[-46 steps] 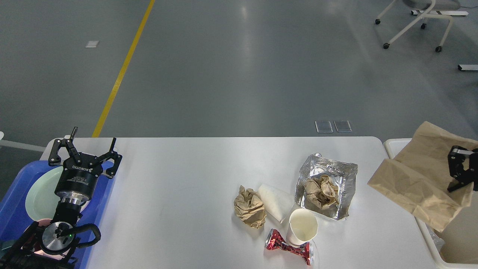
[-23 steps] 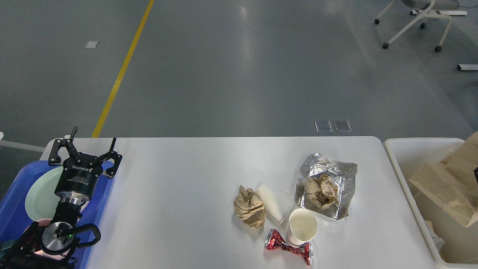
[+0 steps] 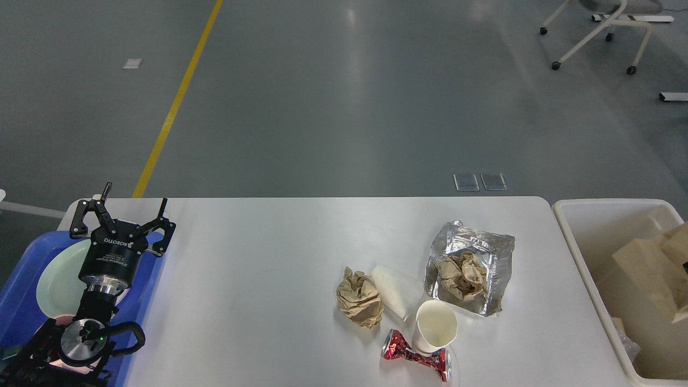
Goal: Tidy desktop
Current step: 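Lift the brown paper bag and drop it into the white bin, then open the right gripper inside the bin and withdraw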
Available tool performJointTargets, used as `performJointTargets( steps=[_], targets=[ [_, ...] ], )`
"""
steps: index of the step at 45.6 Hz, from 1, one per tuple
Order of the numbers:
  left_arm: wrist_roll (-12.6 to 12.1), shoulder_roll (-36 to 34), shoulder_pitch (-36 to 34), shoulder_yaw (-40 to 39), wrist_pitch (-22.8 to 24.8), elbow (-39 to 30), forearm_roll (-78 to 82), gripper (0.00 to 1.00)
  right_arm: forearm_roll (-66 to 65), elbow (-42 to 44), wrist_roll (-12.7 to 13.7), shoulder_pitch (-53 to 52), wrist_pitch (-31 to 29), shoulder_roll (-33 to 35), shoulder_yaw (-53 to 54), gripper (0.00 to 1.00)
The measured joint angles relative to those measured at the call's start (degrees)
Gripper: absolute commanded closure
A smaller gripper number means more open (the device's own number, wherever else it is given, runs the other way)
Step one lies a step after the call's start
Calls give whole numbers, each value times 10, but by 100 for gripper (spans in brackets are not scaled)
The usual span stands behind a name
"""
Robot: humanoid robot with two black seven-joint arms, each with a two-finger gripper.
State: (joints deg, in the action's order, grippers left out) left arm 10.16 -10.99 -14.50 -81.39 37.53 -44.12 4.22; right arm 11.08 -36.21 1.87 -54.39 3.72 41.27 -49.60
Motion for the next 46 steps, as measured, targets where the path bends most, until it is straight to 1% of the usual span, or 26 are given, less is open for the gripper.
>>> performJointTargets(
  steps=[2,10,15,22,31,32,33,36,37,42,46],
  targets=[
    [0,0,0,0,0,0,0,4,0,23,1,29,12,-11,23,100],
    [0,0,0,0,0,0,0,4,0,149,3,146,54,-93,91,100],
    [0,0,0,0,0,0,0,4,0,207,7,189,62,-135,118,100],
    [0,0,0,0,0,0,0,4,-1,246,11,213,64,-170,131,100],
    [0,0,0,0,0,0,0,4,-2,251,14,224,80,-185,129,100],
    [0,0,0,0,0,0,0,4,-2,251,15,224,81,-185,128,85],
    [0,0,0,0,0,0,0,4,-2,251,15,224,82,-185,128,66],
    [0,0,0,0,0,0,0,4,-2,251,15,228,92,-185,126,5],
    [0,0,0,0,0,0,0,4,-2,251,15,229,99,-185,127,0],
    [0,0,0,0,0,0,0,4,-2,248,14,231,147,-185,129,0],
    [0,0,0,0,0,0,0,4,-5,243,13,233,163,-186,131,0]
  ],
)
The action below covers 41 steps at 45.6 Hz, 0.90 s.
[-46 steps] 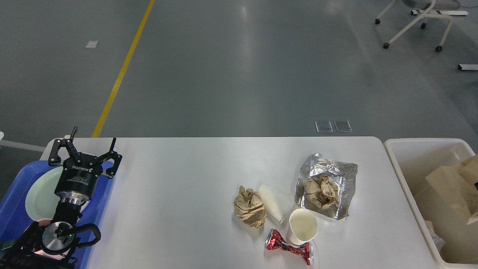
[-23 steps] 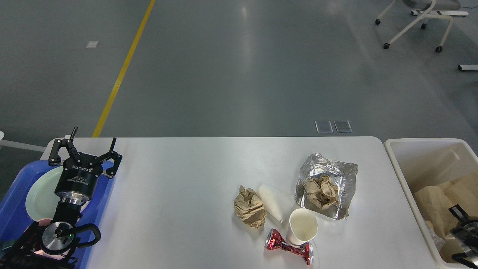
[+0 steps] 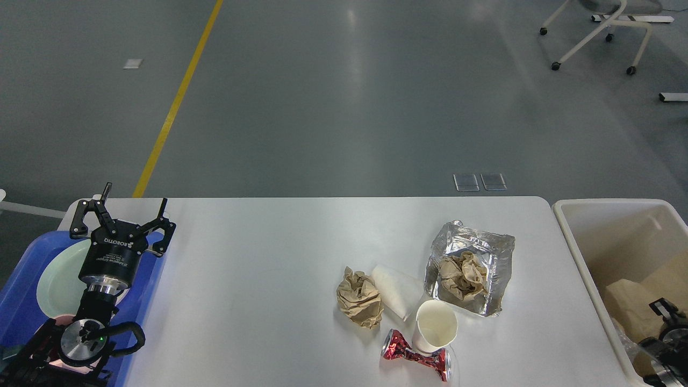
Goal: Tidy desktop
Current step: 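Open the right gripper inside the bin and withdraw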
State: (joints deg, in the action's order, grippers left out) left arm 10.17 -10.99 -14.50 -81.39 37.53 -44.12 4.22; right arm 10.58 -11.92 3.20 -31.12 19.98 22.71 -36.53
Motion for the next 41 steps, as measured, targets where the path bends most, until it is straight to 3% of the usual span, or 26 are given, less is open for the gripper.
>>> performJointTargets(
  steps=[28,36,41],
  targets=[
    [0,0,0,0,0,0,0,4,-5,-13,0,-14,-7,8,-2,0],
    [0,0,0,0,0,0,0,4,-41,-72,2,-58,-22,34,-22,0],
    [0,0,0,0,0,0,0,4,-94,-124,6,-105,-61,65,-35,0]
  ],
)
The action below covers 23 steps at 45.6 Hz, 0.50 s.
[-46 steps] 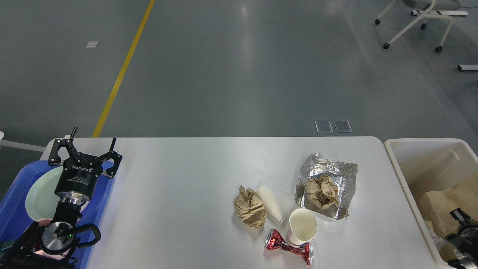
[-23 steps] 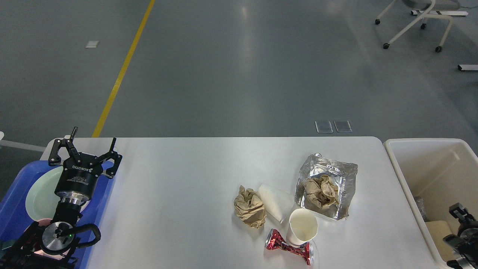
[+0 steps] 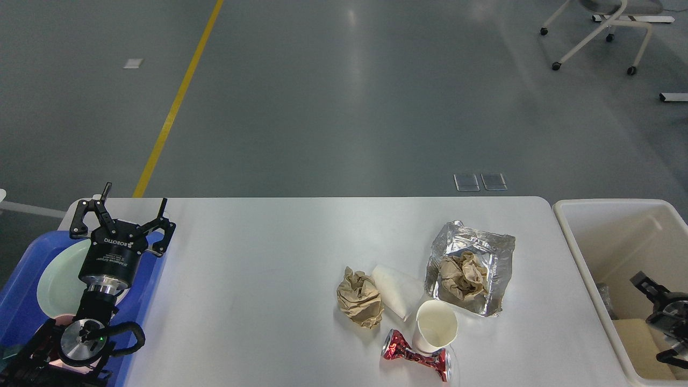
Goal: Tidy desktop
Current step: 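Open the right gripper inside the bin and withdraw, then move the right gripper over the foil snack bag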
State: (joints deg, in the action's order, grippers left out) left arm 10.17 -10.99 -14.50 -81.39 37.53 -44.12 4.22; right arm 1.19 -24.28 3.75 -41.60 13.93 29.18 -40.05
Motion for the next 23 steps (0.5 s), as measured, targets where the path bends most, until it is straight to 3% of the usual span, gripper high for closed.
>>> performJointTargets(
  steps=[6,15,23],
  targets=[
    [0,0,0,0,0,0,0,4,-78,-75,21,-76,-73,41,-9,0],
    [0,0,0,0,0,0,0,4,-204,-213,97,-213,-135,79,-86,0],
    [0,0,0,0,0,0,0,4,-217,-347,107,-383,-180,87,-191,0]
  ],
)
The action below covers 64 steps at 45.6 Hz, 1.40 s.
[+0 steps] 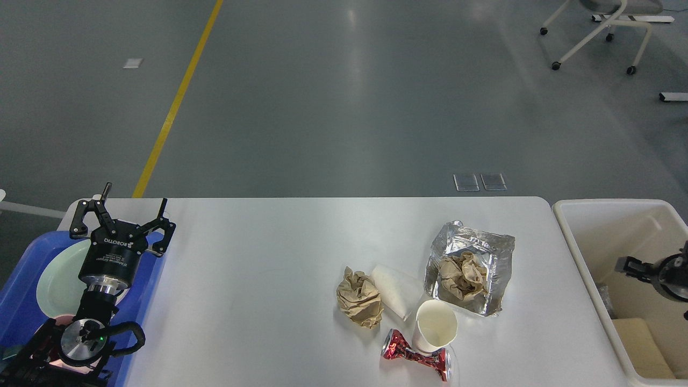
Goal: Tidy desktop
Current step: 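Move the right gripper over the foil snack bag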
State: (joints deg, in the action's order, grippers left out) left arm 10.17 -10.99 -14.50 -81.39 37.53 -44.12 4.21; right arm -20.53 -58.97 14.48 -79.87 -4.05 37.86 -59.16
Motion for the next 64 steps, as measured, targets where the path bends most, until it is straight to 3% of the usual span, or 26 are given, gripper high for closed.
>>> performJointTargets(
  steps=[6,14,18,25,32,42,53,64],
  targets=[
    [0,0,0,0,0,0,0,4,0,-58,0,-128,-103,-39,-57,0],
    [0,0,0,0,0,0,0,4,6,-73,0,-256,-324,-102,-69,0],
    [0,0,0,0,0,0,0,4,34,-83,0,-304,-405,-113,-67,0],
    [0,0,0,0,0,0,0,4,114,-137,0,-406,-479,-115,-72,0],
    [0,0,0,0,0,0,0,4,158,-231,1,-509,-489,-114,-74,0],
    [0,0,0,0,0,0,0,4,196,-350,1,-598,-451,-144,-73,1],
    [0,0,0,0,0,0,0,4,211,-382,0,-606,-377,-150,-72,1],
    [0,0,0,0,0,0,0,4,212,-380,0,-604,-355,-149,-72,1]
  ],
)
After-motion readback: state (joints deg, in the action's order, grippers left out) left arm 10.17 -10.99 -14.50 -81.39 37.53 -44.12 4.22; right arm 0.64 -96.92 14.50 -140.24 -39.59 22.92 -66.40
